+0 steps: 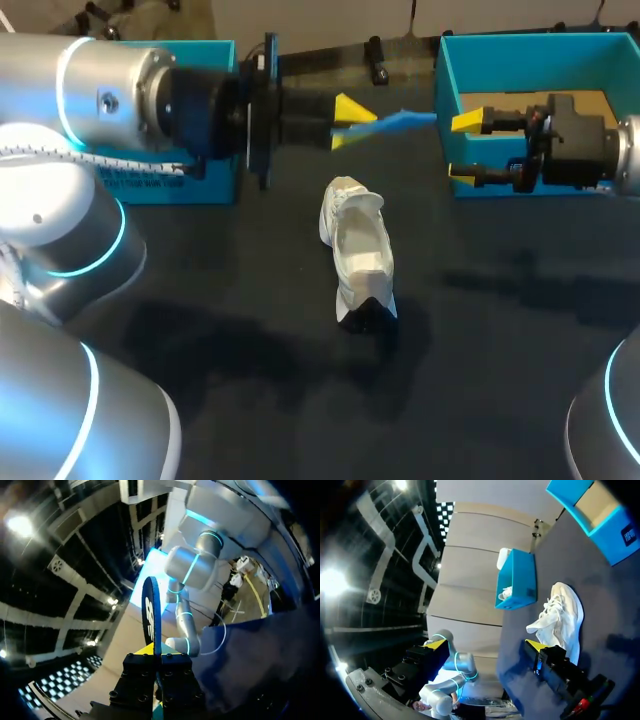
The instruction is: Take the shoe out of the shoebox, open the shoe tongue, remove and reinsert the insole, then place the shoe into the shoebox
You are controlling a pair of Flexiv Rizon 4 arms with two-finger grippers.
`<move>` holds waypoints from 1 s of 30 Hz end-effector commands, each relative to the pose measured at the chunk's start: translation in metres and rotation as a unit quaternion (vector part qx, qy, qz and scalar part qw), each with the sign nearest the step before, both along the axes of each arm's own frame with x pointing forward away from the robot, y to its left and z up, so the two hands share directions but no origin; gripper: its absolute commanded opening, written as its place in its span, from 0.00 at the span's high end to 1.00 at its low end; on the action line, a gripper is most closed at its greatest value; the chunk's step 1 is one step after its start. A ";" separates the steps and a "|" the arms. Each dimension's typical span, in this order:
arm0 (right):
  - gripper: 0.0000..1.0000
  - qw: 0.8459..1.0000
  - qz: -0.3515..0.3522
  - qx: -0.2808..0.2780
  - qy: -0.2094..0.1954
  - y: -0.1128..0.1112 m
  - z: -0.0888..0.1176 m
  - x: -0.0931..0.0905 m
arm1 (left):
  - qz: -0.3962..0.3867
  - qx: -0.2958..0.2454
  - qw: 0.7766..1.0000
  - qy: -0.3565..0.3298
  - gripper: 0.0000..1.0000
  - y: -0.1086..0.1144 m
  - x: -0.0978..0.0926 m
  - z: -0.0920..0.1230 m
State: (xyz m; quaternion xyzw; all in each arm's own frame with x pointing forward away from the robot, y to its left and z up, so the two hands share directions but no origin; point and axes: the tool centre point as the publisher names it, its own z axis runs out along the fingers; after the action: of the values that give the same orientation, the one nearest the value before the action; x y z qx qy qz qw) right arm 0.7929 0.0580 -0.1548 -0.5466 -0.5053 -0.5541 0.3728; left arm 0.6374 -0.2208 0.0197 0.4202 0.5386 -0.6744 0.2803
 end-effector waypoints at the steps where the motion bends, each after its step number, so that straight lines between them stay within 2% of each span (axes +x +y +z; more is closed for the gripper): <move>1: 0.00 1.000 0.002 0.000 -0.006 0.000 0.004 0.000 | 0.031 -0.036 0.997 -0.061 1.00 0.012 -0.017 -0.020; 8: 0.00 1.000 0.001 -0.002 -0.011 -0.001 0.009 0.000 | 0.036 -0.041 0.980 -0.193 1.00 0.015 -0.021 -0.044; 13: 0.00 1.000 0.000 -0.004 -0.017 0.002 0.017 -0.004 | 0.038 -0.032 0.965 -0.257 1.00 0.016 -0.014 -0.061; 21: 0.00 1.000 -0.004 -0.007 -0.019 0.003 0.022 -0.006 | 0.011 -0.012 0.954 -0.299 1.00 0.014 -0.004 -0.087; 30: 0.00 1.000 -0.002 -0.015 -0.006 0.010 0.028 -0.005 | 0.010 -0.004 0.938 -0.345 1.00 -0.002 0.024 -0.118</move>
State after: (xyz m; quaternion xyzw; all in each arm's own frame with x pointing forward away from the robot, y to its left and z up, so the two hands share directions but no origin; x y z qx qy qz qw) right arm 0.7852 0.0651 -0.1287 -0.5479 -0.5128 -0.5538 0.3608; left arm 0.6461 -0.2061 -0.0910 0.6175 0.4221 -0.4801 0.4583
